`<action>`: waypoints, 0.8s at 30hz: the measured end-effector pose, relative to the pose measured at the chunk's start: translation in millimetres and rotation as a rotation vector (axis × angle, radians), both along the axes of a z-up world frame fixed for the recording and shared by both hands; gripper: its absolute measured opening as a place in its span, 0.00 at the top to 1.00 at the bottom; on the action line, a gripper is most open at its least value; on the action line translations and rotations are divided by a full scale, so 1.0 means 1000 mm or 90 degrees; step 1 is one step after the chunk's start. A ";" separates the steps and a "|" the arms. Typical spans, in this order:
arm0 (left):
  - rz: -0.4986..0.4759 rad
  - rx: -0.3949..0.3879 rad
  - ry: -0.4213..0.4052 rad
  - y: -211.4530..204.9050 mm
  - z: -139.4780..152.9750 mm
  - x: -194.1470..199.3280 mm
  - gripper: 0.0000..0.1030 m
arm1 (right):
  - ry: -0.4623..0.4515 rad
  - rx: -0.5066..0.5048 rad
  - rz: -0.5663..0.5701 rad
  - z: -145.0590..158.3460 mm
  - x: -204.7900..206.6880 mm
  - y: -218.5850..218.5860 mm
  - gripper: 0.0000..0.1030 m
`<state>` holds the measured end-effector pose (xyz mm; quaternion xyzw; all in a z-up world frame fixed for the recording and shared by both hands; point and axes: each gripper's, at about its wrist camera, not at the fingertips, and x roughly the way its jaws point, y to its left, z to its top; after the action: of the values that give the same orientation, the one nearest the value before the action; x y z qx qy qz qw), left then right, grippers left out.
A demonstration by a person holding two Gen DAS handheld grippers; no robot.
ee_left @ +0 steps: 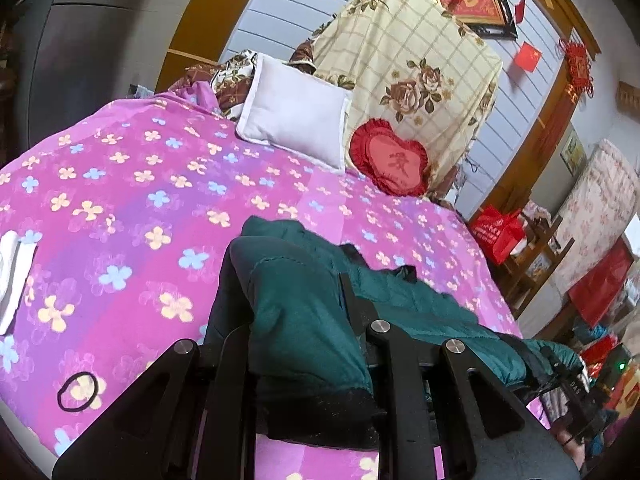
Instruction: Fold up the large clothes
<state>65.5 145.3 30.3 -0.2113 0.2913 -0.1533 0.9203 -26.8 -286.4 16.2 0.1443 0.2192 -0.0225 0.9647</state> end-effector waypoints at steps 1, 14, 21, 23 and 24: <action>0.001 -0.006 -0.002 0.001 0.003 0.000 0.84 | -0.003 -0.002 0.000 0.002 0.001 0.000 0.88; -0.003 -0.009 -0.061 -0.012 0.050 0.013 0.85 | -0.031 -0.012 -0.011 0.032 0.010 -0.006 0.88; 0.013 -0.023 -0.065 -0.013 0.064 0.034 0.85 | -0.048 -0.017 -0.013 0.047 0.030 -0.005 0.88; 0.020 -0.026 -0.065 -0.014 0.063 0.045 0.85 | -0.050 -0.017 -0.011 0.046 0.042 -0.005 0.88; 0.023 -0.023 -0.067 -0.014 0.062 0.051 0.85 | -0.049 -0.014 -0.010 0.044 0.047 -0.006 0.88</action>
<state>116.0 131.2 92.5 -0.2248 0.2359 -0.1529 0.9330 19.9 -291.9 60.4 0.1364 0.1802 -0.0268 0.9737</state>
